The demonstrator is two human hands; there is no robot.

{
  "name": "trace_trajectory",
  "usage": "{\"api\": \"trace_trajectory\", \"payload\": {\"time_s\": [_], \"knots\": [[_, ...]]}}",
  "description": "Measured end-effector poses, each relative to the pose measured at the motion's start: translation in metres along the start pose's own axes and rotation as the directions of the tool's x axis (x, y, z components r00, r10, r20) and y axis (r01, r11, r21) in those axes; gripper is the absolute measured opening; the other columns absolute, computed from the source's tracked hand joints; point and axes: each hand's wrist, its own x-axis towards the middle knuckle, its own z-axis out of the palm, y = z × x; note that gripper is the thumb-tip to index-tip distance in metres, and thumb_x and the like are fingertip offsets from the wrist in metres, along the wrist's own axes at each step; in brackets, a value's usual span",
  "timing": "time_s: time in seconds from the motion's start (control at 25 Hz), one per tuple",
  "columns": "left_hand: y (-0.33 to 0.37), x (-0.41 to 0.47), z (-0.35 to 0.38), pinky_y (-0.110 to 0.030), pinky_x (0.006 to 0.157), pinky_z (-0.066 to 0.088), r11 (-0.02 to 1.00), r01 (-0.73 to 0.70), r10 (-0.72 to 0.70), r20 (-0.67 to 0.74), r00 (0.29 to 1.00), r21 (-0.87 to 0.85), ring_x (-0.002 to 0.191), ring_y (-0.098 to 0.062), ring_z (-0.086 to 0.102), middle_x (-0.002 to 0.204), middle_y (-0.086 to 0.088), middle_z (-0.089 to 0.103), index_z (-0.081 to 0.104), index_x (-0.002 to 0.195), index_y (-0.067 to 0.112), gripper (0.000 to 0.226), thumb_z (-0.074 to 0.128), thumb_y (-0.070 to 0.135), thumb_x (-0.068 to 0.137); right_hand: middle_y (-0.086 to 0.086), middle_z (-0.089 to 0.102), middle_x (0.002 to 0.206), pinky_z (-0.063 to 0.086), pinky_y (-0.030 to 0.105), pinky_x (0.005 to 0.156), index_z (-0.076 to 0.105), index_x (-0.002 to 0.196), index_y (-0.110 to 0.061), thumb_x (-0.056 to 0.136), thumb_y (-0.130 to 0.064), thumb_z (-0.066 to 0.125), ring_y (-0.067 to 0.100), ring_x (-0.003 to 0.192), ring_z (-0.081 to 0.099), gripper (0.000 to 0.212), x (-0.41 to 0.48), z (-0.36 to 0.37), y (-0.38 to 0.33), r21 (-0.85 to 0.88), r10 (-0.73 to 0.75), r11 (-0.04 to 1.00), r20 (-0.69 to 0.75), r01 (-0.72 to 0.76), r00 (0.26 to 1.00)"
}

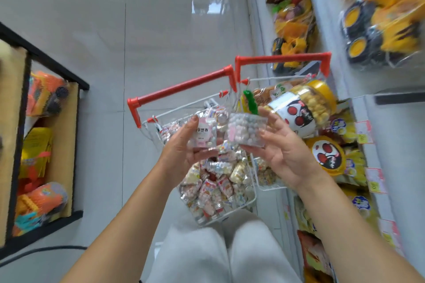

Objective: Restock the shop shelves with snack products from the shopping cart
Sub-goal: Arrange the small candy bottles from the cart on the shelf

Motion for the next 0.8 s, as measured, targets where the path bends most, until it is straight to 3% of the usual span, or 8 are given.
{"api": "trace_trajectory", "payload": {"time_s": [0.12, 0.2, 0.28, 0.4, 0.52, 0.6, 0.68, 0.8], "knots": [[0.021, -0.023, 0.041, -0.038, 0.073, 0.063, 1.000, 0.010, -0.011, 0.134, 0.991, 0.005, 0.095, -0.033, 0.072, 0.110, -0.022, 0.068, 0.059, 0.113, 0.005, 0.047, 0.059, 0.042, 0.084, 0.021, 0.053, 0.137, 0.052, 0.049, 0.096, 0.053, 0.136, -0.018, 0.085, -0.007, 0.067, 0.036, 0.120, 0.058, 0.054, -0.031, 0.002, -0.016, 0.171, -0.063, 0.985, 0.154, 0.036, 0.986], [0.028, -0.035, 0.065, -0.035, 0.072, 0.062, 0.999, 0.011, -0.020, 0.201, 0.979, 0.048, 0.095, -0.031, 0.072, 0.114, -0.023, 0.069, 0.059, 0.117, 0.003, 0.053, 0.059, 0.043, 0.083, 0.022, 0.047, 0.144, 0.044, 0.053, 0.103, 0.047, 0.141, -0.014, 0.087, -0.022, 0.069, 0.038, 0.129, 0.050, 0.059, -0.048, 0.005, -0.026, 0.184, -0.114, 0.979, 0.137, 0.088, 0.984], [0.031, -0.044, 0.088, -0.034, 0.074, 0.062, 0.995, 0.004, -0.029, 0.264, 0.964, 0.096, 0.096, -0.031, 0.072, 0.117, -0.024, 0.068, 0.058, 0.123, 0.002, 0.058, 0.061, 0.045, 0.084, 0.022, 0.050, 0.141, 0.045, 0.053, 0.102, 0.044, 0.142, -0.010, 0.078, -0.035, 0.080, 0.039, 0.128, 0.051, 0.078, -0.065, 0.005, -0.035, 0.131, -0.184, 0.977, 0.105, 0.170, 0.977], [0.027, -0.051, 0.126, -0.034, 0.074, 0.062, 0.992, 0.028, -0.068, 0.338, 0.939, 0.120, 0.097, -0.033, 0.071, 0.124, -0.029, 0.063, 0.054, 0.130, 0.000, 0.059, 0.060, 0.043, 0.090, 0.021, 0.061, 0.127, 0.059, 0.043, 0.082, 0.045, 0.137, -0.007, 0.069, -0.026, 0.086, 0.035, 0.109, 0.064, 0.082, -0.095, -0.005, -0.052, 0.067, -0.267, 0.962, 0.009, 0.266, 0.964], [0.017, -0.056, 0.167, -0.033, 0.068, 0.063, 0.986, 0.050, -0.114, 0.419, 0.901, 0.160, 0.091, -0.034, 0.073, 0.116, -0.027, 0.068, 0.055, 0.125, 0.004, 0.047, 0.053, 0.039, 0.093, 0.025, 0.062, 0.118, 0.060, 0.036, 0.061, 0.041, 0.139, -0.001, 0.082, -0.027, 0.067, 0.034, 0.089, 0.070, 0.067, -0.124, -0.029, -0.072, 0.053, -0.305, 0.947, -0.165, 0.317, 0.938], [0.010, -0.058, 0.195, -0.034, 0.069, 0.063, 0.982, 0.044, -0.125, 0.450, 0.884, 0.185, 0.094, -0.036, 0.072, 0.112, -0.025, 0.070, 0.059, 0.119, 0.004, 0.045, 0.055, 0.038, 0.091, 0.022, 0.065, 0.107, 0.057, 0.032, 0.048, 0.046, 0.132, -0.007, 0.080, -0.034, 0.066, 0.033, 0.076, 0.070, 0.062, -0.145, -0.047, -0.088, -0.042, -0.349, 0.934, -0.306, 0.354, 0.886], [0.001, -0.060, 0.222, -0.036, 0.070, 0.063, 0.979, 0.047, -0.137, 0.475, 0.869, 0.197, 0.099, -0.038, 0.071, 0.114, -0.025, 0.069, 0.059, 0.122, 0.002, 0.050, 0.056, 0.040, 0.089, 0.013, 0.068, 0.095, 0.051, 0.028, 0.043, 0.050, 0.123, -0.016, 0.076, -0.035, 0.067, 0.027, 0.069, 0.069, 0.053, -0.170, -0.065, -0.102, -0.222, -0.407, 0.912, -0.363, 0.346, 0.838], [-0.017, -0.063, 0.260, -0.044, 0.081, 0.061, 0.963, 0.039, -0.179, 0.521, 0.834, 0.267, 0.103, -0.039, 0.070, 0.119, -0.025, 0.068, 0.057, 0.128, 0.003, 0.057, 0.057, 0.043, 0.088, 0.009, 0.067, 0.097, 0.045, 0.028, 0.045, 0.055, 0.117, -0.025, 0.072, -0.033, 0.069, 0.020, 0.070, 0.065, 0.048, -0.202, -0.086, -0.122, -0.438, -0.461, 0.850, -0.346, 0.294, 0.817]]}}
